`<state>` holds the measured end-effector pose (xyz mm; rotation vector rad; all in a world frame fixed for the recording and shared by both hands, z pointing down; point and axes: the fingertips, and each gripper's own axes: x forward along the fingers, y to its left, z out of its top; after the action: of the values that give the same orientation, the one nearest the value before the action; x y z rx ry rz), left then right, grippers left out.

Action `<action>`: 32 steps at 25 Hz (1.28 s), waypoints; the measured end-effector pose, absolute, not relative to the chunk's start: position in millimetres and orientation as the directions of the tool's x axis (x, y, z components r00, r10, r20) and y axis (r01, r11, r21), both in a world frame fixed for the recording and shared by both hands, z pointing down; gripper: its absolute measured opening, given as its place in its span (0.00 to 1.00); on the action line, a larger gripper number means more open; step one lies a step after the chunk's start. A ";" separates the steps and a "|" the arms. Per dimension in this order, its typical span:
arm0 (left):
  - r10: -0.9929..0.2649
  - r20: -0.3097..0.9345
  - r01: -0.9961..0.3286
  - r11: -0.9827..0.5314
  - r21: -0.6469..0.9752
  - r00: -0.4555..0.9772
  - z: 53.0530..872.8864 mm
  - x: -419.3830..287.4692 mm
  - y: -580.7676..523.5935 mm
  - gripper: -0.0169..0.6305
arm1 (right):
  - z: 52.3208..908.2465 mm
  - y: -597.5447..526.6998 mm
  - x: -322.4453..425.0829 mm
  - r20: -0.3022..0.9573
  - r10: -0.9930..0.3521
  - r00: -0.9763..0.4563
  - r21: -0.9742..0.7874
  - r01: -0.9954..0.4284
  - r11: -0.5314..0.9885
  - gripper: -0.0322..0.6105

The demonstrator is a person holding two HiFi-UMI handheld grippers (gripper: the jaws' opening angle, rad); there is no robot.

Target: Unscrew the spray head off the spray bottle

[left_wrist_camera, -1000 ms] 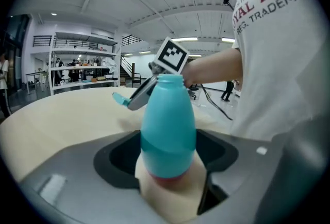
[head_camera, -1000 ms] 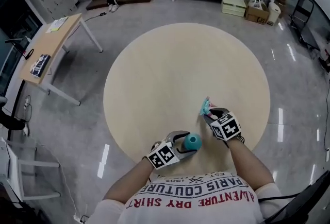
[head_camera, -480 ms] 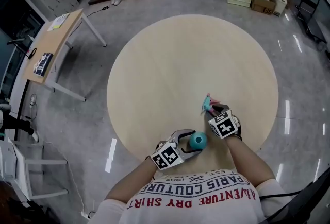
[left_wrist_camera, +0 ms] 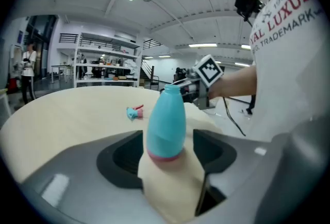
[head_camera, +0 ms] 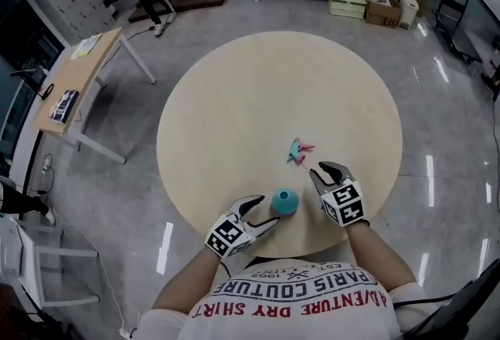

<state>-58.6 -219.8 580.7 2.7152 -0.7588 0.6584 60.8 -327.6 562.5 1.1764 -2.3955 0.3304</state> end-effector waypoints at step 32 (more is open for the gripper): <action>-0.500 0.316 -0.567 -0.805 0.175 0.807 431.3 -87.1 253.5 0.03 | 435.6 251.9 -36.3 0.307 -0.562 -0.768 -0.197 -0.629 0.752 0.05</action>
<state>-87.1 253.5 431.3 2.7321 -0.8227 0.3716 -36.3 251.9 435.6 0.9400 -2.7217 0.4269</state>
